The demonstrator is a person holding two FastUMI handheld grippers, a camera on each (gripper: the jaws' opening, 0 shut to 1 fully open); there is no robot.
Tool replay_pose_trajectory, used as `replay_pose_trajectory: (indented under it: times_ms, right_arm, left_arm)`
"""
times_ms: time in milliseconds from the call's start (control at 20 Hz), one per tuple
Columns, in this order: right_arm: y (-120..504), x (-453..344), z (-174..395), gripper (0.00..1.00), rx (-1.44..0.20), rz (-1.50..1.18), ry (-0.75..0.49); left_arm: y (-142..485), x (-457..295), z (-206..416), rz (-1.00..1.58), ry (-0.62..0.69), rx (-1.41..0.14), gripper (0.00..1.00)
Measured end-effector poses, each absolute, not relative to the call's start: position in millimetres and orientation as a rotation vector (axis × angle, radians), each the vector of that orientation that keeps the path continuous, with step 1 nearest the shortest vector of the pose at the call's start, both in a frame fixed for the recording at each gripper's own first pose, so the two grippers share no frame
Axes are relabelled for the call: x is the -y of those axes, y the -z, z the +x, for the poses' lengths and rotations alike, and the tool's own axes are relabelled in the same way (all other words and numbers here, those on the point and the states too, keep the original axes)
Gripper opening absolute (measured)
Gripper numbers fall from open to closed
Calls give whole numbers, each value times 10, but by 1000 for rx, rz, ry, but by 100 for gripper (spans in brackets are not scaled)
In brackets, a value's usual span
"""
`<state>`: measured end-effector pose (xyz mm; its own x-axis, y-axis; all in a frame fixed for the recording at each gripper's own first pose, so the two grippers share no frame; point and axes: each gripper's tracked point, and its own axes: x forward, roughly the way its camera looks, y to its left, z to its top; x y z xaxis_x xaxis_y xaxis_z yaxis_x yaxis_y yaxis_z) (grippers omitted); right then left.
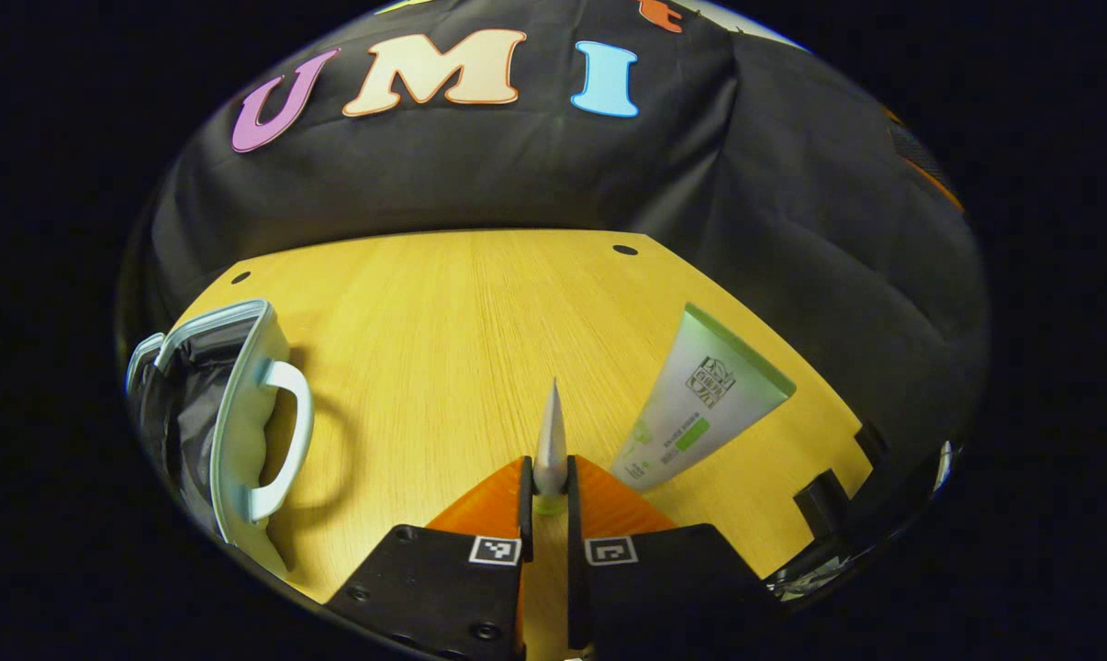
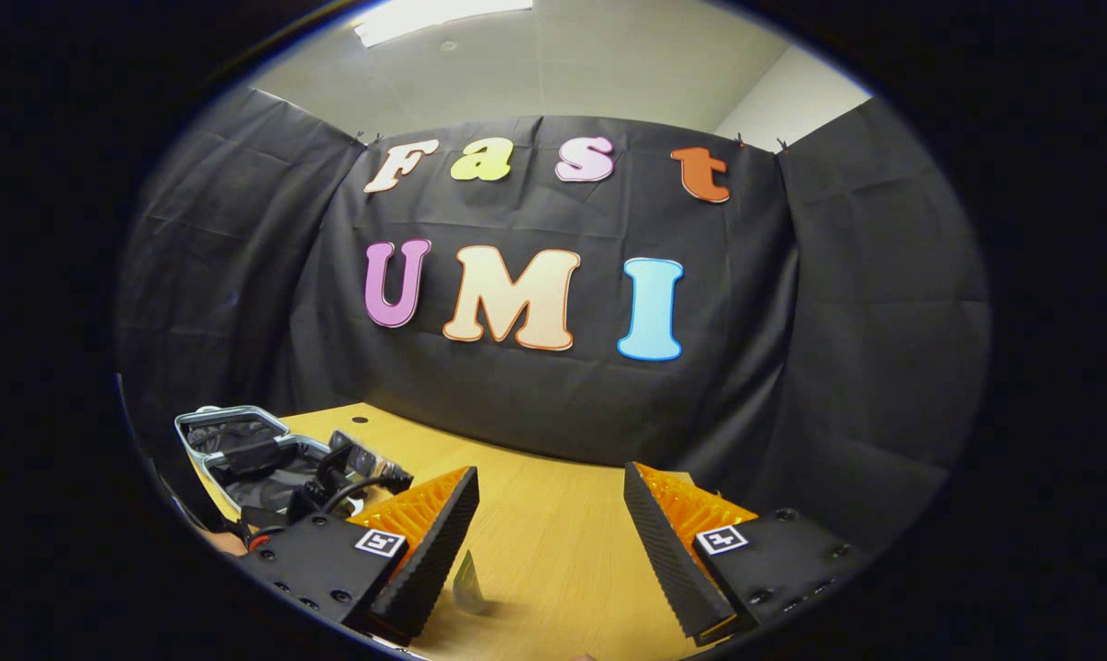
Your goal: First open the suitcase, pack the skin care products into it, and then close the suitcase.
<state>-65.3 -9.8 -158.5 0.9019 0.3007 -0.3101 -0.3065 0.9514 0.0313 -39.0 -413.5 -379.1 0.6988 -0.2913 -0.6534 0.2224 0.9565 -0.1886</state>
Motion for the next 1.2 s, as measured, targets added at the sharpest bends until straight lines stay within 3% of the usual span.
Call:
replay_pose_trajectory:
  times_ms: [450,1000,1150,1200]
  right_arm:
    - [2411,-343,-964,99,-471,-15,-443]
    - [3435,-633,-1195,100,-648,-22,-487]
    - [3683,-667,-1219,94,-687,-37,-484]
    - [3752,-669,-1225,87,-703,-34,-481]
  left_arm:
    - [3253,3899,-426,-97,263,-712,7]
    - [2702,3415,-554,-105,145,-655,7]
    - [2665,3342,-610,-120,123,-659,7]
    - [2652,3312,-630,-126,113,-662,7]
